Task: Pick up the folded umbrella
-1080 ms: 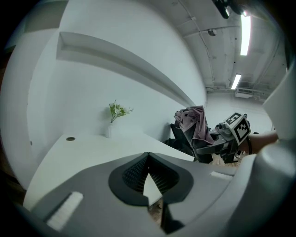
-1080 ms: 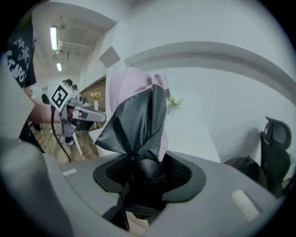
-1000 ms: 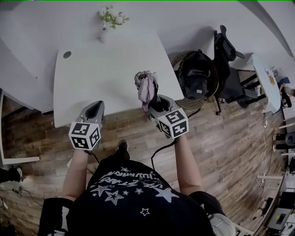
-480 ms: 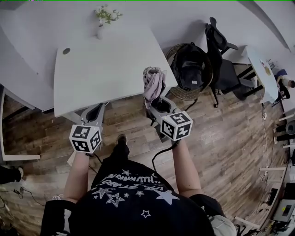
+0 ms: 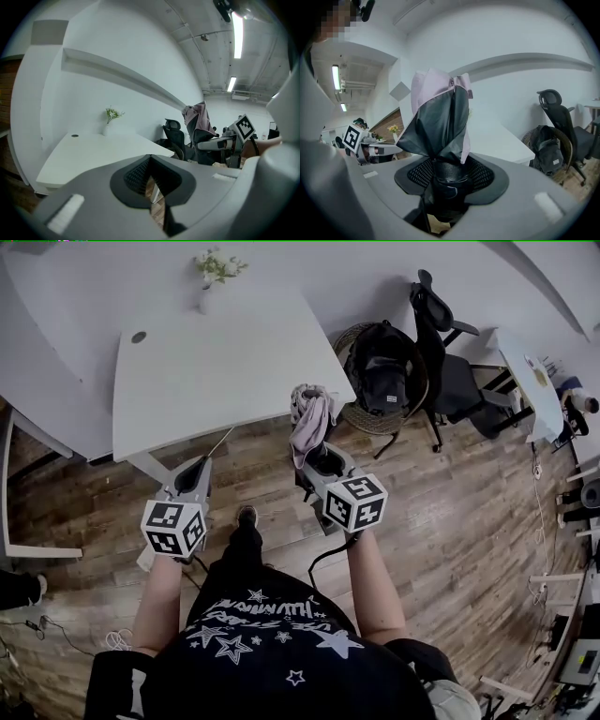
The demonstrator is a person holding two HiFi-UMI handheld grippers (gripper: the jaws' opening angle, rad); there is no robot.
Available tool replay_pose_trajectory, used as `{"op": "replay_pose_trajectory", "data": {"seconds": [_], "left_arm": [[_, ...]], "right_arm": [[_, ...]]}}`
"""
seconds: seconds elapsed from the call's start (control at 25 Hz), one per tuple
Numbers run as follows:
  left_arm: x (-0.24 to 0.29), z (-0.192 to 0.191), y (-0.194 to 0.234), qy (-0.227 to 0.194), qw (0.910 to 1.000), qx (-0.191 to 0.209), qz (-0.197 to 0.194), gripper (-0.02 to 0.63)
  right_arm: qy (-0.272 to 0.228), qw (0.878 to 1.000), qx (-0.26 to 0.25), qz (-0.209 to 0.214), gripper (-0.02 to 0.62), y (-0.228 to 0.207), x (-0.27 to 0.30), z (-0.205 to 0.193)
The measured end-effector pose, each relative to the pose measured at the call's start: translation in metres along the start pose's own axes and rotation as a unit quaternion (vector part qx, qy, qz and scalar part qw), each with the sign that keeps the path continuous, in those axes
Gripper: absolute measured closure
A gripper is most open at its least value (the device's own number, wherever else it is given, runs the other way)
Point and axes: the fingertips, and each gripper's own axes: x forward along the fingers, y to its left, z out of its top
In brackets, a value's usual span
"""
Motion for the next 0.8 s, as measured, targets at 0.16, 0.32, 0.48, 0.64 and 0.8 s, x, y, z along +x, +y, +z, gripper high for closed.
{"op": "replay_pose_trajectory", "data": {"seconds": [0.16,0.32,0.48,0.64,0.8], "left_arm": [[-0.009,-0.001,-0.004,-0.003,1.0,-0.001,0.001,0.606],[-0.017,0.0,-0.01,-0.008,1.0,0.0,0.0,0.606],[-0.023,-0.002,-0.014,-0.008,1.0,0.0,-0.001,0.606],[-0.024,-0.003,-0.016,-0.008,1.0,0.0,-0.003,0.606],[-0.019,-0.003,-0.015,-0.008,1.0,0.001,-0.006,0.606]], "right_arm": [[0.002,1.0,0.0,0.001,0.368,0.008,-0.008,-0.006],[-0.002,1.0,0.001,0.0,0.368,0.012,-0.017,-0.006],[-0.001,1.0,0.002,-0.001,0.368,0.015,-0.021,-0.008],[0.001,1.0,0.001,-0.001,0.368,0.015,-0.022,-0.01],[0.002,1.0,0.004,-0.002,0.368,0.013,-0.018,-0.012]]}}
